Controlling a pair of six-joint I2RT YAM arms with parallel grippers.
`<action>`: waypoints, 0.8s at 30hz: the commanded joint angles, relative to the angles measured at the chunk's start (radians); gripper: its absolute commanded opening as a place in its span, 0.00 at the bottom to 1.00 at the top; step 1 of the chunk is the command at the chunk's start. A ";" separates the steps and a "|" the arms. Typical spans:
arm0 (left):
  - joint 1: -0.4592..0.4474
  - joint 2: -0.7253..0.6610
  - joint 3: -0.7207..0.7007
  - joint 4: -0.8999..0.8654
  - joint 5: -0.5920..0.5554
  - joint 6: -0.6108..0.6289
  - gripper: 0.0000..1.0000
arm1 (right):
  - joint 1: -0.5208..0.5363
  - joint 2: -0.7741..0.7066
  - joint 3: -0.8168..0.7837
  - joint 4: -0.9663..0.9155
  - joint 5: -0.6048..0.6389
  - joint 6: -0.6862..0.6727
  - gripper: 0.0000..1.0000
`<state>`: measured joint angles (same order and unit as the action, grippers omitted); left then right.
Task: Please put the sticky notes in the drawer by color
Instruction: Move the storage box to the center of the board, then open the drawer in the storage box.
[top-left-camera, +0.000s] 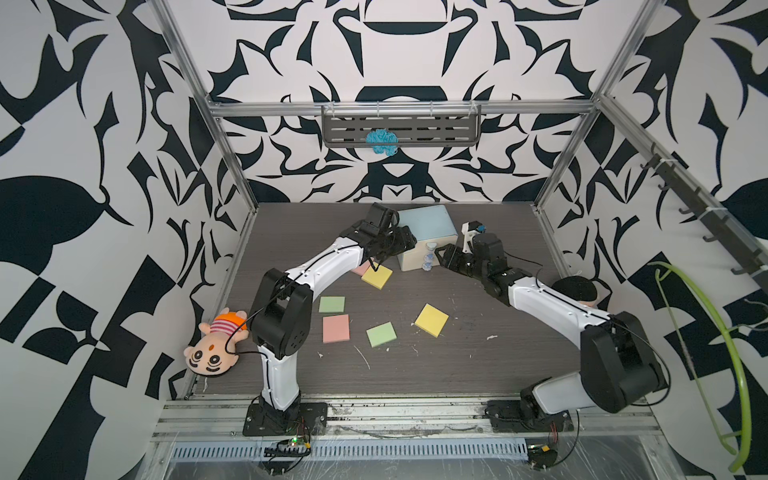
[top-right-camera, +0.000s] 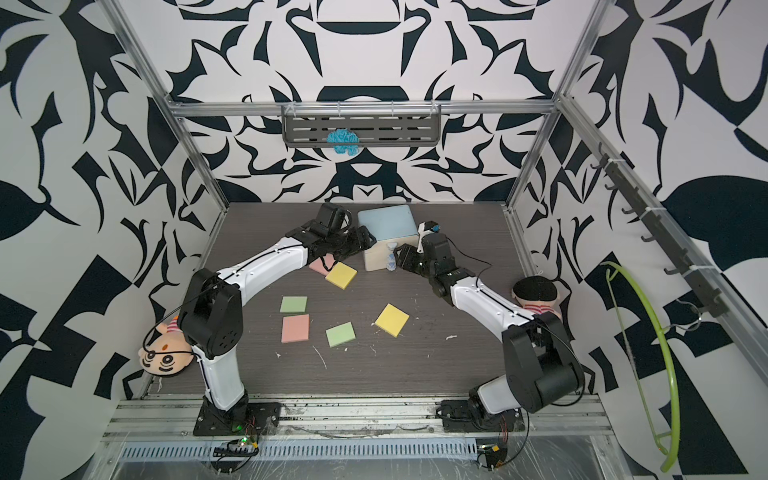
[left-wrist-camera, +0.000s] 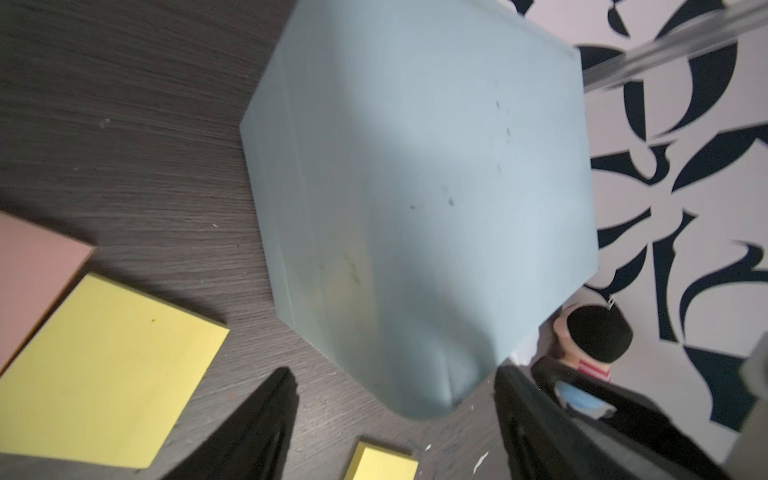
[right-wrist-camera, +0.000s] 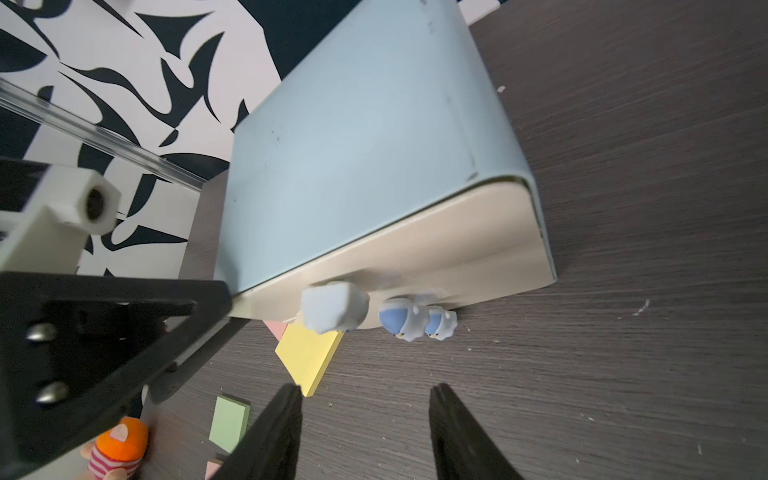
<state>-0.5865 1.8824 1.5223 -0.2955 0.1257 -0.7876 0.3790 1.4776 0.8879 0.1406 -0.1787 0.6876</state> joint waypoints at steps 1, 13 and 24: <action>0.001 -0.036 0.023 -0.023 -0.081 0.028 0.84 | 0.001 0.022 0.060 0.060 -0.012 0.016 0.55; 0.008 0.094 0.154 -0.105 -0.124 0.045 0.61 | 0.006 0.162 0.180 0.073 -0.093 0.022 0.54; 0.018 0.116 0.138 -0.117 -0.123 0.051 0.49 | 0.009 0.181 0.205 0.040 -0.078 -0.003 0.32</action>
<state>-0.5774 1.9659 1.6695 -0.3492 0.0185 -0.7509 0.3820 1.6730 1.0576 0.1535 -0.2619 0.7021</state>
